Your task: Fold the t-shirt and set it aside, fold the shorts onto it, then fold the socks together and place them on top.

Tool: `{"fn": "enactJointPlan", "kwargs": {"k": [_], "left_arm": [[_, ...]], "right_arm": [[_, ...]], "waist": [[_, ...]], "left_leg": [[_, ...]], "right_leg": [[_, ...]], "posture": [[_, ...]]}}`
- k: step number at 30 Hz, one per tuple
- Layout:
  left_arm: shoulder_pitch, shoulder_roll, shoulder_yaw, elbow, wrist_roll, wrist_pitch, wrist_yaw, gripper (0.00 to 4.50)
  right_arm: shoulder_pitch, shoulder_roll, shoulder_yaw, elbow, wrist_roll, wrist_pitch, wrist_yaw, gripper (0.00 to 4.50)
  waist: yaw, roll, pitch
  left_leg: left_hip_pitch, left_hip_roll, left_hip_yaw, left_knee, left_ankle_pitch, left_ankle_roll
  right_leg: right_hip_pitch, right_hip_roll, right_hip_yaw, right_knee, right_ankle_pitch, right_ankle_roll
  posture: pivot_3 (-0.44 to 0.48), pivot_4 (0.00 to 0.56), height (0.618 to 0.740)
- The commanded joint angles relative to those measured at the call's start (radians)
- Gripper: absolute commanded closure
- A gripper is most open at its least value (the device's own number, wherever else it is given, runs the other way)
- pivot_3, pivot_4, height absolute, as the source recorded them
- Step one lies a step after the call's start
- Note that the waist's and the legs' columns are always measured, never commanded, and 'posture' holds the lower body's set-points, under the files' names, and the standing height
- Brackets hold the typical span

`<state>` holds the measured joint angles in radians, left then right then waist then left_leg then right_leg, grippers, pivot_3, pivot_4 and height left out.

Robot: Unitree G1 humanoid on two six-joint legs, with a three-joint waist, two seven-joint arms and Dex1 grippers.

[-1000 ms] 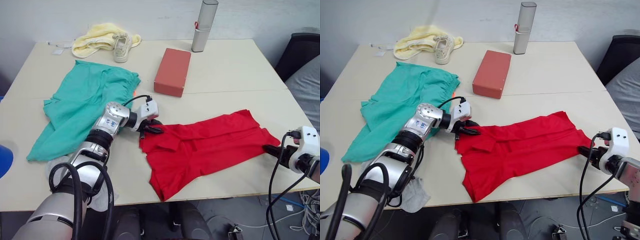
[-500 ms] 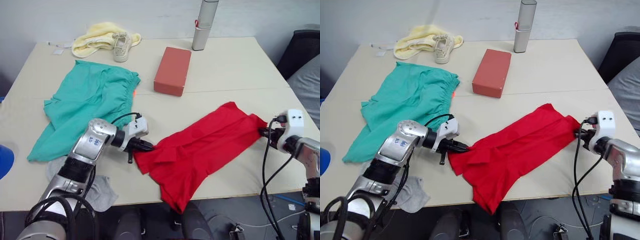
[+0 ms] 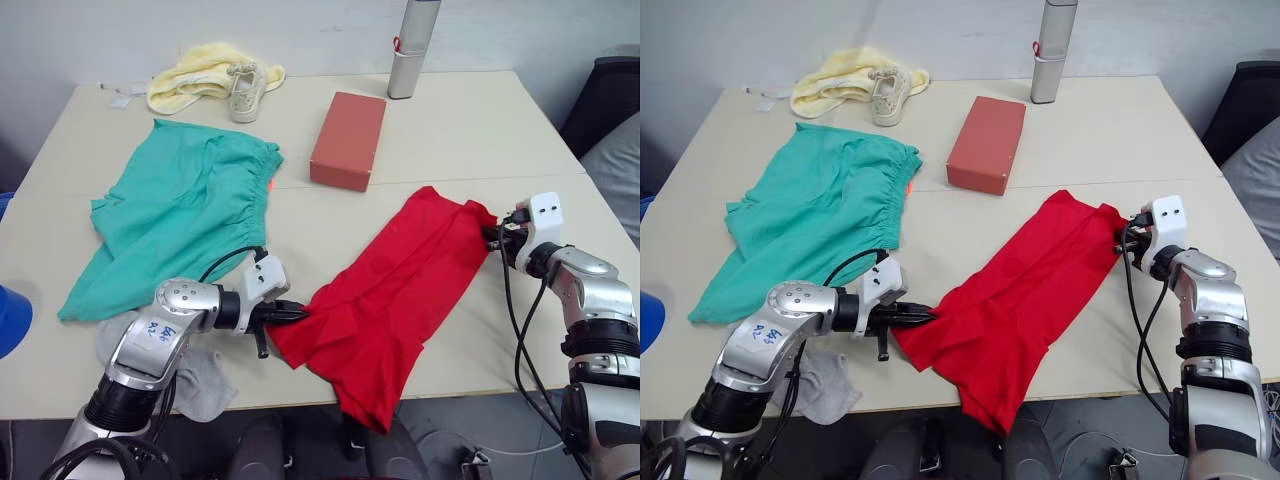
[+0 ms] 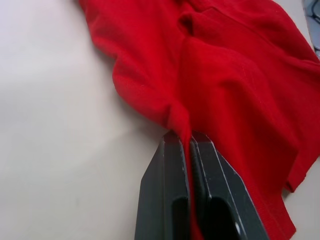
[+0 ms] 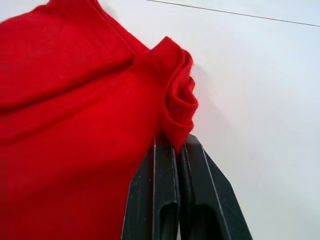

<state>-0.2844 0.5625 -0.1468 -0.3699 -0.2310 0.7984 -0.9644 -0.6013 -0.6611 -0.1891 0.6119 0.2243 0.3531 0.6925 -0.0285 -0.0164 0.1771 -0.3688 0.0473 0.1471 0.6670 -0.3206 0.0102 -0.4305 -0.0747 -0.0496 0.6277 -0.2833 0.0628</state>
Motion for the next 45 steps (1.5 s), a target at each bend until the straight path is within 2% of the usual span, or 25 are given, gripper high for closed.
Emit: {"fn": "enactJointPlan", "kwargs": {"k": [1, 3, 10, 11, 15, 19, 23, 28, 33, 37, 45], "left_arm": [[0.016, -0.023, 0.054, -0.044, -0.089, 0.043, 0.021, 4.26], [0.023, -0.005, 0.055, -0.038, -0.099, 0.024, 0.017, 3.82], [-0.033, 0.095, 0.1, 0.045, -0.181, -0.072, -0.11, 1.59], [-0.046, 0.11, 0.102, 0.063, -0.182, -0.081, -0.122, 1.29], [-0.14, 0.134, 0.094, 0.148, -0.19, -0.092, -0.155, 0.01], [-0.282, 0.075, 0.059, 0.275, -0.182, -0.094, -0.146, 0.01], [-0.416, -0.01, -0.054, 0.448, -0.093, -0.172, -0.149, 0.01], [-0.62, -0.203, -0.144, 0.789, 0.012, -0.307, -0.121, 0.01], [-0.746, -0.343, -0.163, 1.084, 0.109, -0.475, -0.053, 0.01], [-0.826, -0.481, -0.133, 1.273, 0.132, -0.519, 0.032, 0.01], [-0.864, -0.58, -0.11, 1.399, 0.17, -0.555, 0.034, 0.01]], "right_arm": [[0.02, -0.033, -0.006, -0.066, 0.015, 0.004, 0.051, 3.22], [0.06, -0.065, -0.028, -0.133, 0.031, 0.006, 0.083, 2.58], [0.292, -0.2, -0.146, -0.493, 0.181, 0.246, 0.184, 0.12], [0.333, -0.215, -0.16, -0.558, 0.212, 0.299, 0.195, 0.0], [0.487, -0.239, -0.259, -0.8, 0.367, 0.481, 0.229, 0.0], [0.637, -0.224, -0.338, -1.035, 0.529, 0.66, 0.208, 0.0], [0.774, -0.176, -0.358, -1.214, 0.637, 0.795, 0.116, 0.0], [0.834, -0.06, -0.322, -1.335, 0.705, 0.886, -0.064, 0.0], [0.852, -0.031, -0.313, -1.375, 0.748, 0.921, -0.156, 0.0], [0.905, -0.01, -0.342, -1.402, 0.819, 0.98, -0.232, 0.0], [0.937, 0.006, -0.346, -1.39, 0.974, 1.016, -0.355, 0.0]], "waist": [[0.001, 0.0, 0.0], [0.002, 0.0, 0.0], [0.003, 0.001, 0.0], [0.003, 0.001, 0.0], [0.003, 0.002, 0.0], [0.007, 0.002, 0.0], [0.028, 0.0, -0.001], [0.04, -0.001, 0.0], [0.037, -0.002, 0.0], [0.036, -0.002, 0.0], [0.037, -0.004, 0.001]], "left_leg": [[0.0, 0.0, 0.0, 0.0, 0.0, 0.0], [0.0, 0.0, 0.0, 0.0, 0.0, 0.0], [0.001, 0.0, -0.001, 0.0, 0.0, 0.0], [0.0, 0.0, -0.001, 0.0, 0.0, 0.0], [0.001, 0.0, -0.002, -0.001, 0.0, 0.0], [0.0, 0.0, -0.002, -0.001, -0.001, 0.001], [0.0, -0.001, -0.003, 0.0, -0.001, 0.002], [-0.002, -0.003, -0.003, 0.002, -0.002, 0.004], [-0.003, -0.003, -0.002, 0.003, -0.004, 0.008], [-0.004, -0.003, -0.003, 0.003, -0.004, 0.009], [-0.005, -0.003, -0.004, 0.004, -0.006, 0.012]], "right_leg": [[0.0, 0.0, 0.0, 0.0, 0.0, 0.0], [0.0, 0.0, 0.0, 0.0, 0.0, 0.0], [0.001, -0.001, -0.001, 0.0, 0.0, 0.0], [0.001, -0.001, -0.001, 0.0, 0.0, 0.0], [0.001, 0.0, -0.002, 0.0, 0.0, -0.001], [0.001, -0.001, -0.002, 0.0, 0.0, 0.0], [0.002, -0.001, -0.003, -0.001, 0.0, 0.0], [0.001, -0.001, -0.002, -0.001, 0.001, 0.001], [0.001, -0.001, -0.002, -0.002, 0.001, 0.002], [0.0, -0.001, -0.003, -0.003, 0.001, 0.002], [0.0, -0.001, -0.005, -0.004, 0.001, 0.002]], "posture": [[0.0, 0.15, 0.74], [0.0, 0.15, 0.74], [0.0, 0.15, 0.74], [0.0, 0.15, 0.74], [0.0, 0.15, 0.74], [0.0, 0.15, 0.74], [0.0, 0.15, 0.74], [0.0, 0.15, 0.74], [0.0, 0.15, 0.74], [0.0, 0.15, 0.74], [0.0, 0.15, 0.74]]}}
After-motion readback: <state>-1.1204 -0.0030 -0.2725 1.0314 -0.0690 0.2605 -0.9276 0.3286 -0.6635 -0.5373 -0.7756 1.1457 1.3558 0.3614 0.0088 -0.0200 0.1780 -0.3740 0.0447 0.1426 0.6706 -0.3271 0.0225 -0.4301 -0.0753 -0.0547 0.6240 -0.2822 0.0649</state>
